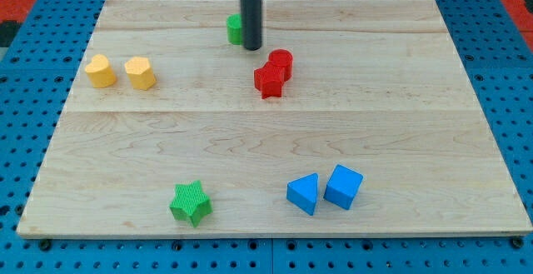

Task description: Push the green star into the green circle

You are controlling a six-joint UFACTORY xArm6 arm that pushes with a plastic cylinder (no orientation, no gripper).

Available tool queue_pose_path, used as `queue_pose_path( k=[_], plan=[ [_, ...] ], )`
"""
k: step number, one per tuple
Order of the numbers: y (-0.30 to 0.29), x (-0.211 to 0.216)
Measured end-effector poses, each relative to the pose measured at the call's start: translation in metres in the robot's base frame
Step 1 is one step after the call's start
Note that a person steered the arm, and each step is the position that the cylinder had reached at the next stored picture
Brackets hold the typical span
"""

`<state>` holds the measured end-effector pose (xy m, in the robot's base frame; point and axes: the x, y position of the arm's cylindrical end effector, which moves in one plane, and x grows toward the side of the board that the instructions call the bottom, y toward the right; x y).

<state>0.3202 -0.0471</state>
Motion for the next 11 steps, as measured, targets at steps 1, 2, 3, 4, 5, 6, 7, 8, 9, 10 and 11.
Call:
queue_pose_path(
  k=[1, 2, 3, 4, 5, 6, 7, 8, 9, 10, 11],
  plan=[
    [-0.026, -0.029],
    [0.021, -0.07],
    [0.026, -0.08],
    [-0.062, -0.01],
    [-0.067, 0.105],
    [-0.025, 0.139],
    [0.015, 0.193],
    [0.019, 0.247],
    [0.028, 0.282],
    [-0.027, 0.294],
    [-0.072, 0.271]
  ],
)
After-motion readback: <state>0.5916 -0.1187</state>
